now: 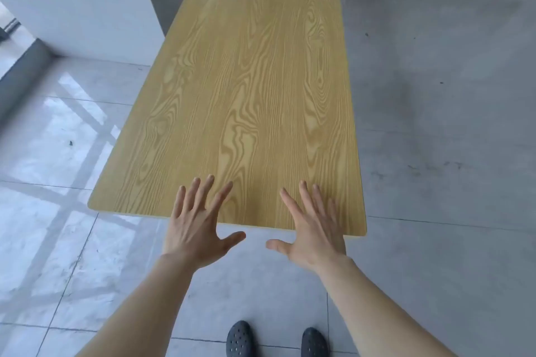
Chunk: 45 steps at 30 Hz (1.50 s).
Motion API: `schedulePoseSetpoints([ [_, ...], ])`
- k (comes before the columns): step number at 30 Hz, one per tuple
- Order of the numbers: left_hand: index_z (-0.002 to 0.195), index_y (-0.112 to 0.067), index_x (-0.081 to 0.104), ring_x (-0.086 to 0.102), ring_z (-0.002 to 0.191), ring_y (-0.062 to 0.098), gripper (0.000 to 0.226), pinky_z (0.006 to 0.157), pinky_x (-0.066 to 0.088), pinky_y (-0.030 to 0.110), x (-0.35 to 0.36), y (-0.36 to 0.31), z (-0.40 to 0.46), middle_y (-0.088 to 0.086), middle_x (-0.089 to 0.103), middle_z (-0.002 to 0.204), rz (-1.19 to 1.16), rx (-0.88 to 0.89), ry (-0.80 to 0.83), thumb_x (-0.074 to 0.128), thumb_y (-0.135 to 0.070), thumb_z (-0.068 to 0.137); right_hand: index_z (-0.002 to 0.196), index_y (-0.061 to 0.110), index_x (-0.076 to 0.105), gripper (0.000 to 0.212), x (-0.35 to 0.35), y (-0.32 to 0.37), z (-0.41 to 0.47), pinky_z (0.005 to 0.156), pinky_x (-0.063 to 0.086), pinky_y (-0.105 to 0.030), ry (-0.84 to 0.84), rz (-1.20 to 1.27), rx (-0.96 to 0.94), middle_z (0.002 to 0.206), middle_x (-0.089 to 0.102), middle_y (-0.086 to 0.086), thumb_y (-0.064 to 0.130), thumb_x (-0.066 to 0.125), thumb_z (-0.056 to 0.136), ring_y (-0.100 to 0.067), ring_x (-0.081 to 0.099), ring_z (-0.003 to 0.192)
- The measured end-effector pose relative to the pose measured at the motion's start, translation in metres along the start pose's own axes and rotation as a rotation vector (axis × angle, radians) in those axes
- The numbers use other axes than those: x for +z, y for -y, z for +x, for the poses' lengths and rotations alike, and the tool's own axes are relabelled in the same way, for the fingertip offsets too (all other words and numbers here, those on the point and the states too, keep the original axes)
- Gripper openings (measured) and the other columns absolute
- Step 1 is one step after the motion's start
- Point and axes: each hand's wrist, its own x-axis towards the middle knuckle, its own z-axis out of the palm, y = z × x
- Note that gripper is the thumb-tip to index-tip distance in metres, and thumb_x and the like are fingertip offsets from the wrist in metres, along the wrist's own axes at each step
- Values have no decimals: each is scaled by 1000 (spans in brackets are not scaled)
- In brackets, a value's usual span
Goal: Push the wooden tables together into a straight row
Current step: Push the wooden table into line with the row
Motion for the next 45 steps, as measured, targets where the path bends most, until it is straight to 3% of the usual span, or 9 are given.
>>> schedulePoseSetpoints([
  [4, 159, -44, -9, -16, 157, 27, 103, 126, -6, 49, 17, 13, 7, 0, -10, 172, 5, 67, -1, 41, -87, 80, 160, 46, -7, 106, 16, -3, 3, 124, 6, -62, -40, -51, 50, 171, -21, -3, 77, 60, 84, -31, -17, 156],
  [8, 161, -42, 10, -5, 158, 29, 94, 128, 3, 50, 28, 23, 12, 1, 6, 172, -75, 95, -38, 46, -81, 84, 161, 46, 5, 85, 23, -3, 6, 121, 12, -65, -92, -90, 49, 173, -8, -7, 68, 52, 94, -36, -8, 157],
  [11, 160, -41, 18, 2, 158, 30, 84, 127, 9, 50, 32, 25, 14, 1, 15, 171, -73, 91, -58, 36, -80, 88, 161, 43, 13, 78, 25, 2, 8, 118, 17, -66, -97, -136, 62, 173, 2, -10, 66, 49, 96, -40, 0, 156],
  [16, 158, -41, 28, 14, 157, 31, 85, 126, 18, 51, 33, 26, 14, 1, 27, 167, -72, 90, -83, 29, -82, 84, 152, 33, 48, 81, 22, 2, 5, 102, 42, -72, -155, -183, 49, 160, 40, -21, 65, 73, 81, -50, 37, 144],
  [18, 157, -41, 30, 17, 156, 30, 83, 125, 21, 52, 33, 25, 13, 0, 30, 166, -75, 86, -77, 30, -82, 85, 148, 31, 54, 83, 22, 0, 6, 97, 47, -71, -155, -189, 41, 155, 48, -21, 65, 77, 76, -50, 45, 139],
  [23, 156, -40, 33, 24, 155, 31, 81, 121, 31, 54, 34, 26, 13, -1, 34, 164, -69, 91, -61, 33, -80, 85, 144, 30, 59, 90, 26, -3, 8, 90, 51, -71, -136, -194, 35, 149, 53, -22, 67, 84, 66, -51, 51, 133],
  [30, 153, -36, 42, 32, 151, 34, 80, 119, 29, 50, 28, 29, 26, 1, 40, 161, -52, 114, -71, 37, -77, 84, 135, 29, 68, 98, 22, 1, 24, 80, 54, -73, -103, -173, 40, 139, 62, -23, 67, 93, 47, -52, 59, 124],
  [34, 148, -31, 51, 42, 145, 37, 81, 109, 45, 59, 21, 34, 41, 4, 48, 156, -54, 122, -97, 40, -75, 81, 129, 29, 72, 100, 17, 5, 40, 75, 56, -72, -108, -170, 48, 135, 65, -22, 68, 94, 40, -51, 63, 119],
  [45, 144, -28, 57, 48, 140, 40, 82, 104, 48, 61, 6, 53, 92, 7, 54, 150, -19, 137, -128, 39, -74, 79, 125, 30, 75, 99, -3, 17, 90, 72, 57, -72, -147, -198, 68, 132, 68, -21, 69, 95, 36, -50, 65, 116],
])
